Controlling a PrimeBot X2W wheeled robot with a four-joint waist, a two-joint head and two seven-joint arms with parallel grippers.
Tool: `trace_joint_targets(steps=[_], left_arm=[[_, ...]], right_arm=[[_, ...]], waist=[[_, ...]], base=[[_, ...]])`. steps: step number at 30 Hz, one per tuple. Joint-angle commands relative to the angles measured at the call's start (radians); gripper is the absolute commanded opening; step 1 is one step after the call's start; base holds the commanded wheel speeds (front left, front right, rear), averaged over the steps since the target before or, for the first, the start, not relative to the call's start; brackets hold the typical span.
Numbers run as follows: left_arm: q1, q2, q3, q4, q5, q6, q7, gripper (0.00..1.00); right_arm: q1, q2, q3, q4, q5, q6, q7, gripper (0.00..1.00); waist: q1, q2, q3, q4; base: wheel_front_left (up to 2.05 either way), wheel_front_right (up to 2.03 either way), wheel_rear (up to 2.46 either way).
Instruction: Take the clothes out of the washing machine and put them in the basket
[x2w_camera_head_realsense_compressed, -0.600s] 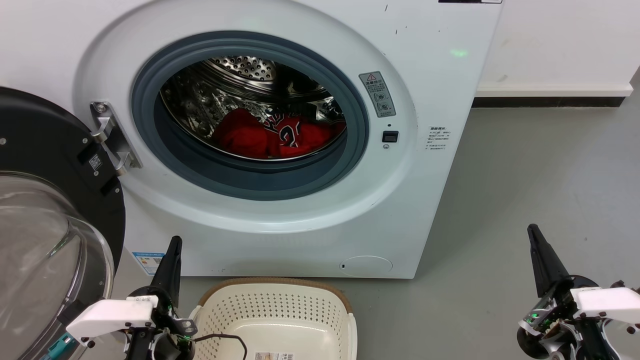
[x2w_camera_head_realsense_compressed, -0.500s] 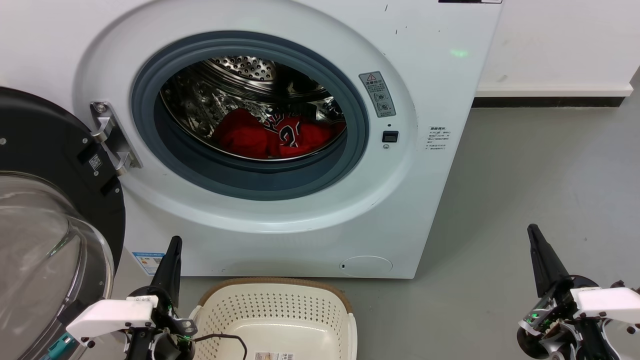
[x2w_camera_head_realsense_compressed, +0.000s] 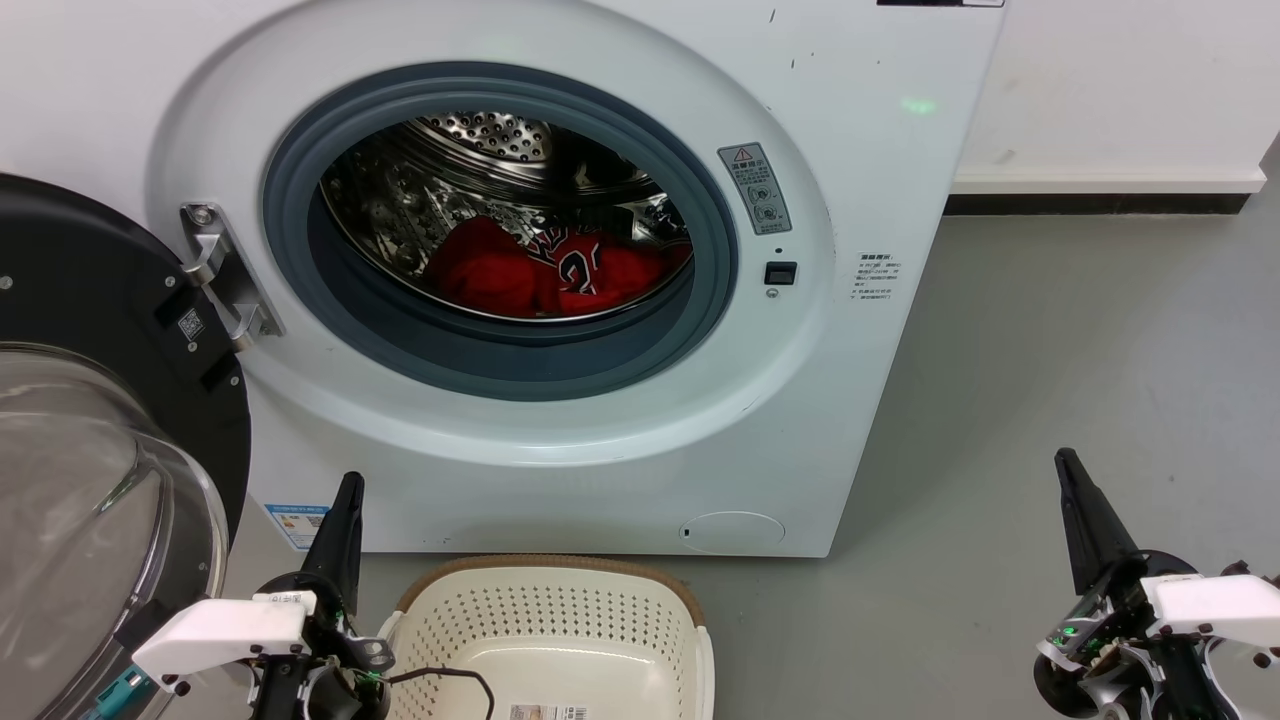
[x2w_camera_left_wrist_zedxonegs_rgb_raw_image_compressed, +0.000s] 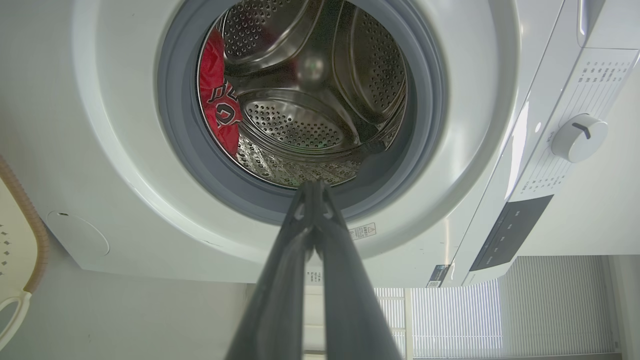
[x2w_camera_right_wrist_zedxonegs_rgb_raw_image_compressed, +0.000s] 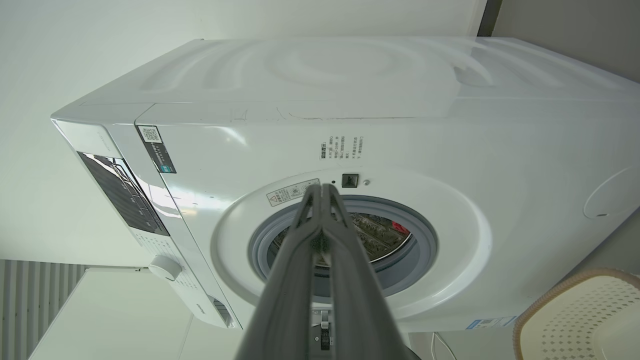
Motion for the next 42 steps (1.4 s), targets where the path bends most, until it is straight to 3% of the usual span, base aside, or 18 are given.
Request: trace_joint_targets(steps=[1,18,19,35,42], left_arm=[[-0.006,-0.001,0.002,-0.001,-0.002,-0.004,0.002,0.00],[-0.006,-0.001,0.002,-0.001,-0.002,-0.004,0.002,0.00],[0.002,0.000,-0.001,0.003,0.000,0.000,-0.001,1.00],[0.048,-0.002,0.006,0.009,0.076,0.001,-0.064,1.00],[0.050,-0.002,0.048,0.006,0.176,0.001,-0.095,1.00]], right_arm=[[-0.012,-0.004,-0.001,0.001,0.003,0.000,0.001,0.00],[-0.012,-0.004,-0.001,0.001,0.003,0.000,0.001,0.00],[0.002,0.000,0.000,0.002,-0.001,0.000,0.000,1.00],[0.047,0.003,0.005,0.004,-0.040,0.000,-0.064,1.00],[0.043,0.002,-0.025,0.028,-0.152,0.000,-0.095,1.00]], waist=[[0.0000,0.0000,0.000,0.000],[0.0000,0.0000,0.000,0.000],[0.0000,0.0000,0.000,0.000],[0.0000,0.0000,0.002,-0.001],[0.0000,0.0000,0.003,-0.001]], base=[[0.00,0.00,0.00],[0.00,0.00,0.00],[0.00,0.00,0.00],[0.00,0.00,0.00],[0.00,0.00,0.00]])
